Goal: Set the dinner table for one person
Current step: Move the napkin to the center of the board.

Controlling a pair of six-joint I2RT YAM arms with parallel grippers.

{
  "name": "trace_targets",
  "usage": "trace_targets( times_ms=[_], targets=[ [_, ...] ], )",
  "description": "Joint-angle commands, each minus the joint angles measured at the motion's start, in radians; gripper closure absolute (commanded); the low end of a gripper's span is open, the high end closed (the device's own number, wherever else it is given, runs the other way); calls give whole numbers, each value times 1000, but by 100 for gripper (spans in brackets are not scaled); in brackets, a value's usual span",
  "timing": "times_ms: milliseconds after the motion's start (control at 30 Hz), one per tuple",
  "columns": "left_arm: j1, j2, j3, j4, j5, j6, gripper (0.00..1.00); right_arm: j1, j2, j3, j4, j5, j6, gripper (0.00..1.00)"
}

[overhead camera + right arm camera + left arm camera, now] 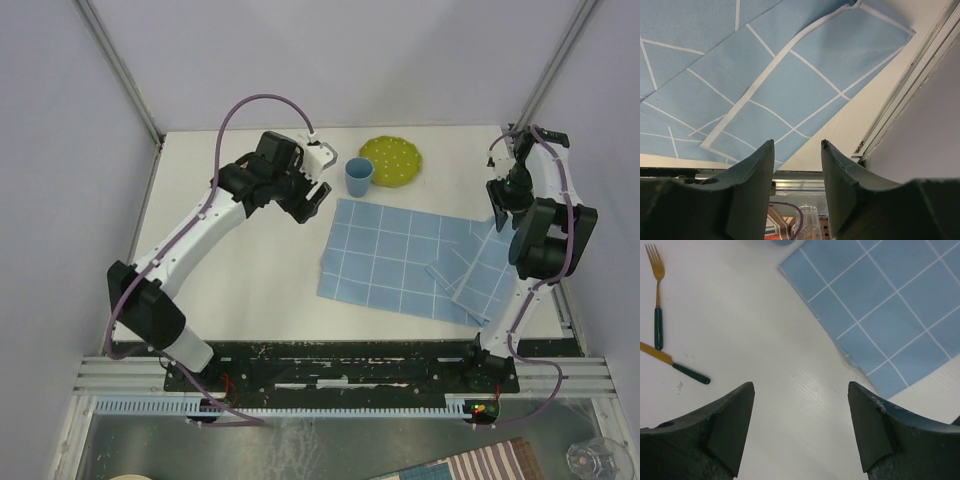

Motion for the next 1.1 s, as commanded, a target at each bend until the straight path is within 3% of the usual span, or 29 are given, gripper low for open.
trace_targets(
  times_ms=[0,200,600,1067],
  targets=[
    [10,105,12,45,-125,-63,20,-2,-2,-3,-18,27,34,49],
    [10,215,-23,81,-164,-104,20,-4,-37,-16,-9,24,50,50],
    [10,312,-125,279,11,-233,16,-4,-117,5,-65,41,24,50],
    [10,499,-72,352,237,-513,14,-5,-178,-4,-93,83,20,50]
  ],
)
